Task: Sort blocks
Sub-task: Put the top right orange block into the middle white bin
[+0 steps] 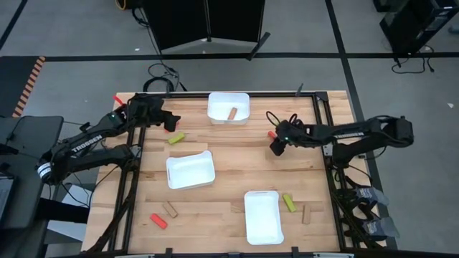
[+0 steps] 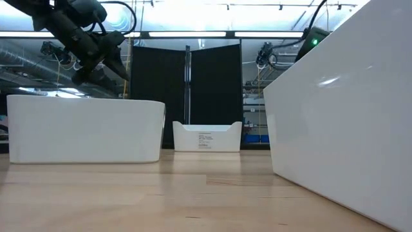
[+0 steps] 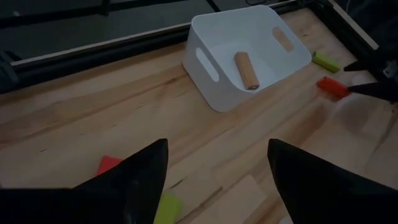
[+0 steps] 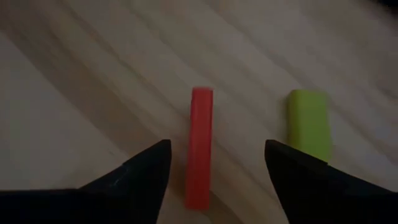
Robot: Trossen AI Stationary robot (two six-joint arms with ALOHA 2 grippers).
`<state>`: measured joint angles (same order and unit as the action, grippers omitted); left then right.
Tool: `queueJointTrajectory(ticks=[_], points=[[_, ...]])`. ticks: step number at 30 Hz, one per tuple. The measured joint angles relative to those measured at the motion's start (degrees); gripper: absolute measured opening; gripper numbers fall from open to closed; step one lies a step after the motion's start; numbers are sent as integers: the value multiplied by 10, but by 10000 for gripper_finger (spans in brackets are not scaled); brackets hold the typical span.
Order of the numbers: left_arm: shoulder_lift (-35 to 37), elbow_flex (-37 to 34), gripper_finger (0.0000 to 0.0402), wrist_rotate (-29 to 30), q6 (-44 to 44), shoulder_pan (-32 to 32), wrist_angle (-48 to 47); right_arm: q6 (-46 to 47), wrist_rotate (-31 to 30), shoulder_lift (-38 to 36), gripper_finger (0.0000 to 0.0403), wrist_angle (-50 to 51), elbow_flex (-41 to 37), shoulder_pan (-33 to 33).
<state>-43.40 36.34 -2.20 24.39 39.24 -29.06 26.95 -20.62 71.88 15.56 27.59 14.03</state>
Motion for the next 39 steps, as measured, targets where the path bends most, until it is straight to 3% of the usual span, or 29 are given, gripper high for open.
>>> queueJointTrajectory(ticks=[6, 11, 16, 21, 27, 31, 35, 39], points=[[0, 0, 282, 0, -1, 0, 0, 5, 12, 47, 265, -21, 0, 4], [0, 0, 282, 0, -4, 0, 0, 21, 17, 86, 233, -26, 2, 8], [0, 0, 282, 0, -4, 0, 0, 30, 25, 102, 168, -40, 3, 7], [0, 0, 282, 0, -4, 0, 0, 29, 40, 82, 67, -51, -1, 7], [0, 0, 282, 0, 2, 0, -2, 33, 48, 23, 71, -95, -1, 0], [-5, 0, 282, 15, 16, 0, -15, 25, 56, -2, 71, -249, -1, -41], [-24, 0, 282, 46, 18, 0, -24, -7, 57, 28, 71, -429, 19, -101], [-48, 0, 282, 48, 16, 0, -17, -39, 40, 99, 71, -459, 100, -155]])
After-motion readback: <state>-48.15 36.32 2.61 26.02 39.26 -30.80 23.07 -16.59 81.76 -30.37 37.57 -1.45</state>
